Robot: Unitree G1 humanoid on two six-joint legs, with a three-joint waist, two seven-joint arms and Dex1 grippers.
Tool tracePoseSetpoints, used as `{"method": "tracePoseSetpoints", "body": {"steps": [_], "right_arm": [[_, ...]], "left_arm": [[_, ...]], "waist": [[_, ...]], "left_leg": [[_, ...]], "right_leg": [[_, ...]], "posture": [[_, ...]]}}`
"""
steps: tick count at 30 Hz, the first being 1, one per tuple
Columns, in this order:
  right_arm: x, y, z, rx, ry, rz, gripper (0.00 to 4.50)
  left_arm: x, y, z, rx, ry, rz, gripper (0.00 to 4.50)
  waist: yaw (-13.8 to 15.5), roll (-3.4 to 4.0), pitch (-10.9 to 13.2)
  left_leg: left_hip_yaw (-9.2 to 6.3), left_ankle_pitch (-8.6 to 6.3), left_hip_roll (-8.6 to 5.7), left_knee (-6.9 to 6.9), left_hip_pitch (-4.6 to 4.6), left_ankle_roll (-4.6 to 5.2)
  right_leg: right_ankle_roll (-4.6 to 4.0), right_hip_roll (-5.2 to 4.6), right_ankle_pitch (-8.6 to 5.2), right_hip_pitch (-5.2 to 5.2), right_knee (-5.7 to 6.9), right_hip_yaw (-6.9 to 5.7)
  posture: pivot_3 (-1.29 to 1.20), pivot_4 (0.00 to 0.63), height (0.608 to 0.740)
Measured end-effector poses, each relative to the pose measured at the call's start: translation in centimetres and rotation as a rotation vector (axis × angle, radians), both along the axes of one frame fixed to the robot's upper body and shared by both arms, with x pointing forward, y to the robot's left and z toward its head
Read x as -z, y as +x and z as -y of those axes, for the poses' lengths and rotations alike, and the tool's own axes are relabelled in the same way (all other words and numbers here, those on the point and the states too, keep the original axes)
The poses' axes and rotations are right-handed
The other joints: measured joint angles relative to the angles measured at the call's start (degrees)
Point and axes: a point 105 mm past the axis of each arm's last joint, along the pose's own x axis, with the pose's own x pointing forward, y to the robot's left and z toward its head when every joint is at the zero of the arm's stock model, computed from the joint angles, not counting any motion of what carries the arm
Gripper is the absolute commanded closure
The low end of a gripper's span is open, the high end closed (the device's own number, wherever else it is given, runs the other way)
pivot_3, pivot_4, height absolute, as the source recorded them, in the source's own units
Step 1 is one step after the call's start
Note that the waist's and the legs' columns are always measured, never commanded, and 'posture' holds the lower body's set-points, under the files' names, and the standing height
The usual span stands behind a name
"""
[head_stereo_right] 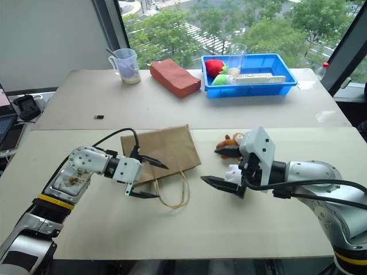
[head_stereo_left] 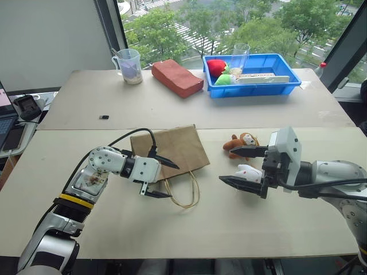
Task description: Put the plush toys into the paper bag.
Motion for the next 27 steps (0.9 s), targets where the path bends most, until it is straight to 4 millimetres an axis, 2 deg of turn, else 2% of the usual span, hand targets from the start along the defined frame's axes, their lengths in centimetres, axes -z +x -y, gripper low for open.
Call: {"method": "tracePoseSetpoints", "body": {"steps": [14, 22, 27], "right_arm": [[-0.4, -0.3, -0.4, -0.005, 0.010, 0.005, 0.00], [-0.5, -0.4, -0.3, -0.002, 0.002, 0.005, 0.00], [-0.5, -0.4, -0.3, 0.001, 0.003, 0.005, 0.00]], "left_arm": [[0.5, -0.8, -0.1, 0.082, 0.032, -0.004, 0.02], [1.4, -0.1, 0.0, 0.074, 0.025, 0.021, 0.02], [1.1, 0.2, 0.6, 0.072, 0.000, 0.031, 0.02]], "waist": [[0.02, 0.00, 0.00], [0.07, 0.00, 0.00], [0.10, 0.00, 0.00]], "left_leg": [[0.00, 0.00, 0.00, 0.01, 0.01, 0.00], [0.00, 0.00, 0.00, 0.05, 0.01, 0.01], [0.00, 0.01, -0.01, 0.07, 0.01, -0.01]], "right_leg": [[0.00, 0.00, 0.00, 0.00, 0.02, -0.01], [0.00, 0.01, 0.01, 0.02, 0.03, -0.02], [0.00, 0.00, 0.01, 0.03, 0.04, -0.02]], "posture": [[0.00, 0.150, 0.740], [0.00, 0.150, 0.740], [0.00, 0.150, 0.740]]}}
